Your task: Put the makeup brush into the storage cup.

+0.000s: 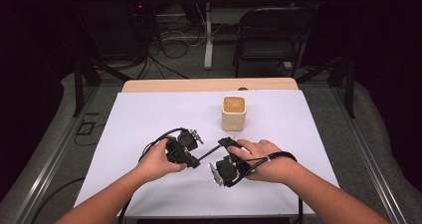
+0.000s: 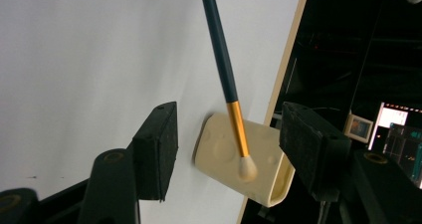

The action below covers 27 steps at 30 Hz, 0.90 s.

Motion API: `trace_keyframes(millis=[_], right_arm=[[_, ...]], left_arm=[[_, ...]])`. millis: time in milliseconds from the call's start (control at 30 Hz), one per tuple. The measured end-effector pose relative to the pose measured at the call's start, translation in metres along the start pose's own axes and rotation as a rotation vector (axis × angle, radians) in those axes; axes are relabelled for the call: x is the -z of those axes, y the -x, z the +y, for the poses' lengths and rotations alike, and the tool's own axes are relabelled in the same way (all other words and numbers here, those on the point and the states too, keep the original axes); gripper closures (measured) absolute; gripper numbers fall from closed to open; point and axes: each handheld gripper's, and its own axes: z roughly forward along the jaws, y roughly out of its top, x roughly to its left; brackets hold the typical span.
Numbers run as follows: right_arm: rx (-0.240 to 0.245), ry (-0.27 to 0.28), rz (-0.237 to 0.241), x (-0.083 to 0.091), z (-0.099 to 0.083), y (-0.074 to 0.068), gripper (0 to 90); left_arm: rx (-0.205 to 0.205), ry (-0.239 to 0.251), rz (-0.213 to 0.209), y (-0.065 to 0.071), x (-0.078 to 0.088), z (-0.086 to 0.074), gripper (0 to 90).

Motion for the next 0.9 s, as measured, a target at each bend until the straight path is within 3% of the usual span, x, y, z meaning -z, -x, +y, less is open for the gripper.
trace_keyframes(millis=[367, 667, 900], right_arm=[[-0.08, 0.015, 0.007, 0.005, -0.007, 0.005, 42.1], [-0.158, 0.019, 0.016, 0.007, -0.013, 0.009, 42.1], [-0.184, 0.011, 0.035, 0.005, -0.016, 0.01, 41.4]], left_arm=[[0.026, 0.068, 0.029, -0.006, 0.013, -0.007, 85.4], [0.036, 0.089, 0.021, -0.009, 0.018, -0.01, 85.4], [0.035, 0.096, 0.019, -0.009, 0.018, -0.011, 85.4]])
